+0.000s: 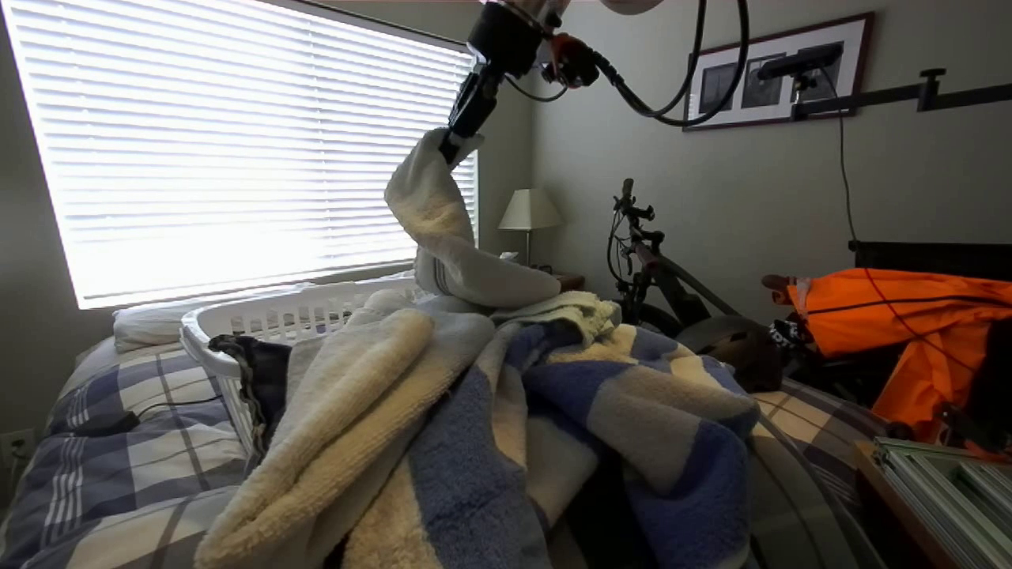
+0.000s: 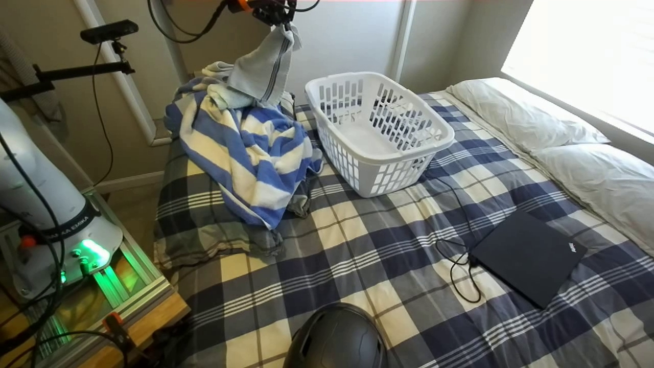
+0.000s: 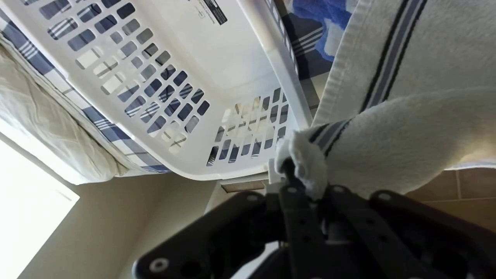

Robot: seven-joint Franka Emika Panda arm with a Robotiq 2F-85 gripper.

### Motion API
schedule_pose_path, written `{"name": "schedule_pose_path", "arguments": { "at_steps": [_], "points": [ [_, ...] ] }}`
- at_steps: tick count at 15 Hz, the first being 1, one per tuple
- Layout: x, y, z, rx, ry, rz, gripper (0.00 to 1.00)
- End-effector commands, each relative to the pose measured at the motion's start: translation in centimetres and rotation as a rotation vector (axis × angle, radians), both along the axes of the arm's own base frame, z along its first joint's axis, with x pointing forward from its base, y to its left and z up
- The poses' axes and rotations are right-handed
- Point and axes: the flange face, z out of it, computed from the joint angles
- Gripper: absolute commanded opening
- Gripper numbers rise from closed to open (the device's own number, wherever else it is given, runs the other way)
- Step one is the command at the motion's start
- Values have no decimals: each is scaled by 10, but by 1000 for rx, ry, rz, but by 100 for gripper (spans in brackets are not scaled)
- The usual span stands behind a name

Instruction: Put the towel inside the basket

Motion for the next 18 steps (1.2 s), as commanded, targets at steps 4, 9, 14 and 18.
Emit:
{"name": "schedule_pose_path", "arguments": {
  "at_steps": [4, 9, 14, 18],
  "points": [
    [47, -45, -9, -115, -185, -139, 4],
    [103, -104, -18, -190, -362, -299, 4],
    [146, -139, -39, -292, -474, -463, 4],
    [158, -172, -75, -391, -480, -623, 4]
  ]
}}
